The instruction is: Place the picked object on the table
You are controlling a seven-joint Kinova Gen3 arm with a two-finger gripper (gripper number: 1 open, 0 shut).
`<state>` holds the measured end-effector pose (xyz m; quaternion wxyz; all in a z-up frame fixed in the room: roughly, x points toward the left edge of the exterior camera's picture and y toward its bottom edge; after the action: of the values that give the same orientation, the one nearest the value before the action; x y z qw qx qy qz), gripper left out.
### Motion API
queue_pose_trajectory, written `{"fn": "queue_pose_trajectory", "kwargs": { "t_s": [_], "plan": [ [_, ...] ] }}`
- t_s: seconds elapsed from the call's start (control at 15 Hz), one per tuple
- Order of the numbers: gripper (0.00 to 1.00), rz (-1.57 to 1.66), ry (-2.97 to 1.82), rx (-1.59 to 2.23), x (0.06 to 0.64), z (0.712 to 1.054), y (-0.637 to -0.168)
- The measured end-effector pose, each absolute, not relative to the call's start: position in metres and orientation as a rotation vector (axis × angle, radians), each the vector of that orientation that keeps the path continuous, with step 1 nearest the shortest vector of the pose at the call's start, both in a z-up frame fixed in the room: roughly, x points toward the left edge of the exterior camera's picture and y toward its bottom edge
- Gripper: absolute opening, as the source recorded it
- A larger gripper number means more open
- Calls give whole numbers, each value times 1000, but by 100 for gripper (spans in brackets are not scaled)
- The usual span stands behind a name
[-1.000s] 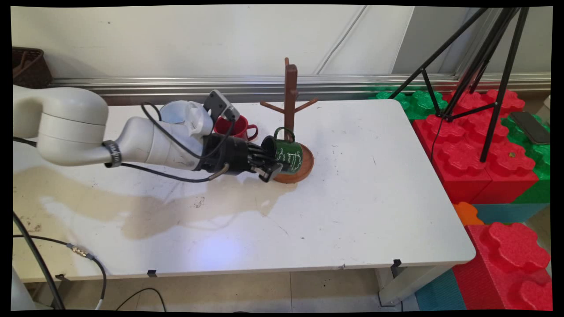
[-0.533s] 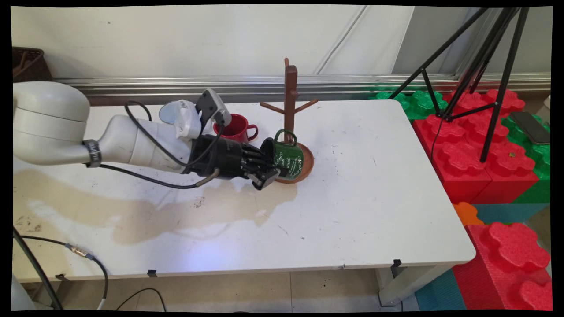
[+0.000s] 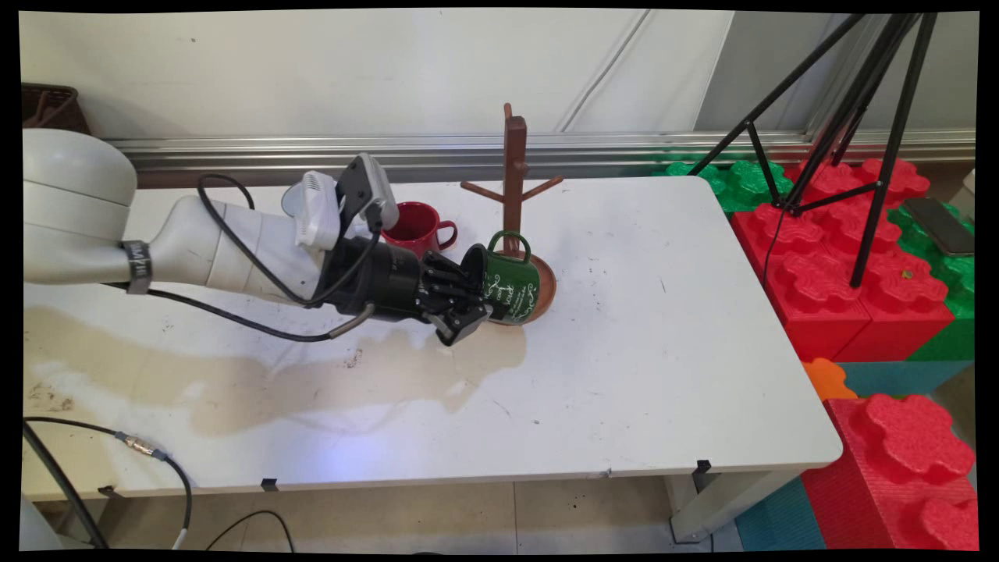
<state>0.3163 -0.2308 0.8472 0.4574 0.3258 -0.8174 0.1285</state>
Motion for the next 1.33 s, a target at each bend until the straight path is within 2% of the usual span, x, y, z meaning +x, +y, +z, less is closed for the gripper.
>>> {"fn": "queue_pose_trajectory", "kwargs": {
  "t_s": [0.67,1.33],
  "plan": [
    [0,331,-2215,680,336,877,-214],
    [0,377,-2460,464,368,934,-205]
  ]
}}
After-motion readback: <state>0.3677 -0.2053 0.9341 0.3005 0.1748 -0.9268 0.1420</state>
